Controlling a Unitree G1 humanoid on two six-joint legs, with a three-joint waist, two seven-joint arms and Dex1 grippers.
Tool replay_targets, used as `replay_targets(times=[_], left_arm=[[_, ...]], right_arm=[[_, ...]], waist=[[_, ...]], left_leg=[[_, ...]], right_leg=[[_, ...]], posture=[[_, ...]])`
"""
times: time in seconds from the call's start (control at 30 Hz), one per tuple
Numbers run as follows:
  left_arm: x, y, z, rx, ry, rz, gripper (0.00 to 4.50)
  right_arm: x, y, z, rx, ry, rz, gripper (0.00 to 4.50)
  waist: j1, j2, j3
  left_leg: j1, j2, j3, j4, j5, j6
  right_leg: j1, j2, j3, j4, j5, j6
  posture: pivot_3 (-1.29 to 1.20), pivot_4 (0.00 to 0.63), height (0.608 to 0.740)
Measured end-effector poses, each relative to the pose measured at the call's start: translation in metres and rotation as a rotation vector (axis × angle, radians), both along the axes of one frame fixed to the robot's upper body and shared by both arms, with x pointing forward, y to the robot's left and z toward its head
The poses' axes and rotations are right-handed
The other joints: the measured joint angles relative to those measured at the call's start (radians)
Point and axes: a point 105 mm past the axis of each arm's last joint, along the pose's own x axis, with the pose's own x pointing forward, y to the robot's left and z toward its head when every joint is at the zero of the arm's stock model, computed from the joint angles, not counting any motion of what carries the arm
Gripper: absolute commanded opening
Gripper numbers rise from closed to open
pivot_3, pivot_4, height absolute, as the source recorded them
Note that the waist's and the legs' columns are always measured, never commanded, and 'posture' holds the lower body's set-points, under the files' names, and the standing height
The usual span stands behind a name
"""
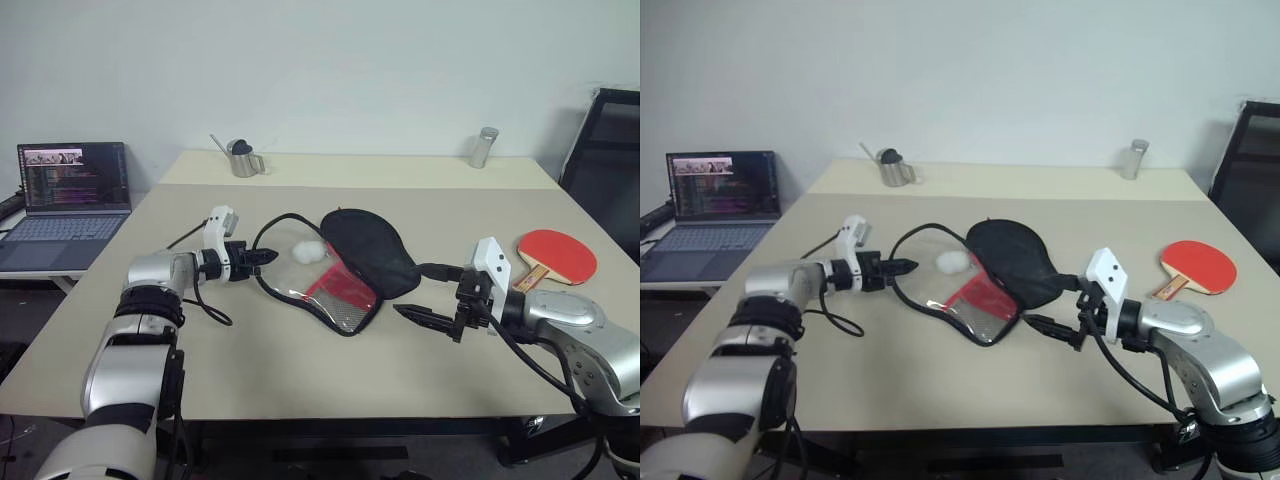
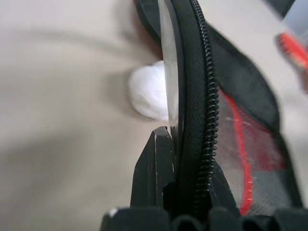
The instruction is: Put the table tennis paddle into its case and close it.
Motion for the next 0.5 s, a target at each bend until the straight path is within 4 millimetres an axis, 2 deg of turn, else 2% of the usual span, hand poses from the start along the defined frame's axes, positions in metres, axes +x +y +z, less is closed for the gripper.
replay_targets(times=[0.17,0.43,0.5], left_arm=[[0.008,0.002,0.005,0.151,-0.074,-0.017,0.01],[0.02,-0.001,-0.001,0.36,-0.167,-0.005,0.01],[0.025,0.002,0.001,0.42,-0.198,0.034,0.47]], right_arm=[[-0.001,0.0,-0.002,-0.001,0.003,0.001,4.5],[-0.004,-0.001,-0.004,-0.012,0.007,0.004,4.5],[-0.006,0.0,-0.003,-0.015,0.002,0.008,4.5]], waist=[[0.0,0.0,0.0],[0.0,0.0,0.0],[0.0,0.0,0.0]], left_leg=[[-0.002,0.0,0.001,0.0,-0.001,0.001],[-0.002,0.0,0.002,0.0,-0.001,0.002],[-0.003,0.0,0.001,0.0,-0.001,0.002]], right_leg=[[-0.003,0.0,0.0,0.0,0.0,0.0],[-0.003,0.0,0.0,0.0,0.0,0.0],[-0.003,0.0,0.0,0.001,0.0,0.0]], posture=[[0.0,0.15,0.74],[0.0,0.15,0.74],[0.0,0.15,0.74]])
